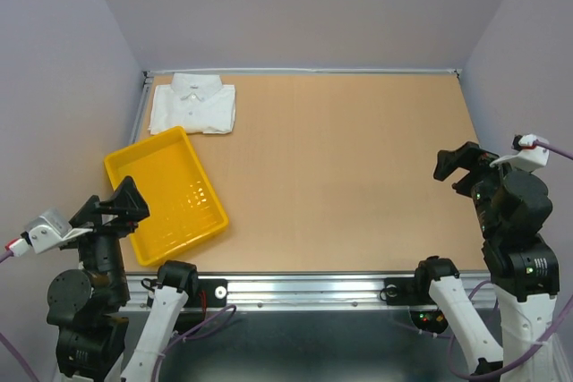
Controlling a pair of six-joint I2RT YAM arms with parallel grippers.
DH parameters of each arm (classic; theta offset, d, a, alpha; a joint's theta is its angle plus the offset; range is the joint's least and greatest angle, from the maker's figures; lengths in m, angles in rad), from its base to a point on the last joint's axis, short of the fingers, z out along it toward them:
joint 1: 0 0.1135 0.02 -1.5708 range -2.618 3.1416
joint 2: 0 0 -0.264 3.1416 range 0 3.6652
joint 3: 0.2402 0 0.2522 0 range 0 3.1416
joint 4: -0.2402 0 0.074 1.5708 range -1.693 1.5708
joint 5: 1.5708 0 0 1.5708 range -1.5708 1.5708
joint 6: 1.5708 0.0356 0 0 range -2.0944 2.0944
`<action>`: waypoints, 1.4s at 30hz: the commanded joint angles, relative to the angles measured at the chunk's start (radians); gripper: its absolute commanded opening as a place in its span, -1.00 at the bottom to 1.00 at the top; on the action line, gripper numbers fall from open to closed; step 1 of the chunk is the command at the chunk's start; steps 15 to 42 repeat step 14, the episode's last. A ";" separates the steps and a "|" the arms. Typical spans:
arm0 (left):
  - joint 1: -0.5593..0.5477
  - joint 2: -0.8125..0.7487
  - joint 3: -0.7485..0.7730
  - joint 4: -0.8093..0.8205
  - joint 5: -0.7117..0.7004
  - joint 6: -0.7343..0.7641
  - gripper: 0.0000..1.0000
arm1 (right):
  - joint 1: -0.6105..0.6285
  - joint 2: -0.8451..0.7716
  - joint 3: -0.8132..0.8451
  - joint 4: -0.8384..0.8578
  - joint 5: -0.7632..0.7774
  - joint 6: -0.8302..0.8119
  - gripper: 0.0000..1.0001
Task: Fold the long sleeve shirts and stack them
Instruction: Neatly place the folded shirt to the corner
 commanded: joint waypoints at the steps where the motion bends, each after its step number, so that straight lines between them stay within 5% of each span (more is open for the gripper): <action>1: -0.004 -0.008 -0.018 0.086 -0.027 -0.010 0.97 | 0.011 -0.014 -0.007 0.070 0.029 -0.030 1.00; 42: -0.005 -0.013 -0.062 0.109 -0.015 -0.017 0.97 | 0.012 -0.039 -0.025 0.078 0.019 -0.039 1.00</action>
